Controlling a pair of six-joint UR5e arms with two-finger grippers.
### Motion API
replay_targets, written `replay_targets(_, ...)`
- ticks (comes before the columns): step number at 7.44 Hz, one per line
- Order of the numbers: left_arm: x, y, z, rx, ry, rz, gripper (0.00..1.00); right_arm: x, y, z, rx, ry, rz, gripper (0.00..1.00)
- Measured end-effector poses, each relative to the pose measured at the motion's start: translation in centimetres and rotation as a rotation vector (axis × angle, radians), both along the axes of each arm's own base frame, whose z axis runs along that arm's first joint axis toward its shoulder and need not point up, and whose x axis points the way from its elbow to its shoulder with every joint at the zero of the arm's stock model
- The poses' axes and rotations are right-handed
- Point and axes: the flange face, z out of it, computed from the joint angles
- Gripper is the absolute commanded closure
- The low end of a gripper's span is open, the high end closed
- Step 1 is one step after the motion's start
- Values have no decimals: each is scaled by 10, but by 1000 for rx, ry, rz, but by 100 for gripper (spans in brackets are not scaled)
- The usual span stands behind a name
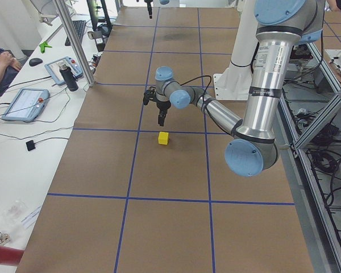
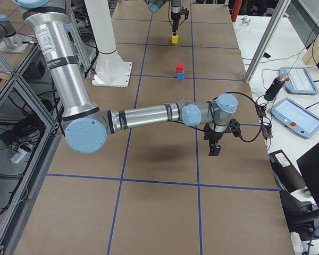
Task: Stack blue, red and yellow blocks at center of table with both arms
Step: 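Close the left gripper on the yellow cube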
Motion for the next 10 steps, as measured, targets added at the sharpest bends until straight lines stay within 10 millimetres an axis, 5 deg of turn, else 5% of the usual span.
replay_targets(2, 7, -6, 30, -12, -17, -5, 1, -1, 0, 0, -1, 2, 1, 0)
replay_targets(8, 20, -16, 65, -33, -73, -15, 1, -2, -1, 0, 0, 3, -3, 0)
replay_targets(9, 23, -18, 71, -33, -71, -16, 13, -2, 0, 0, 0, 4, -3, 0)
replay_targets(10, 25, -19, 76, -30, -65, -16, 71, -2, 0, 0, 1, 4, -3, 0)
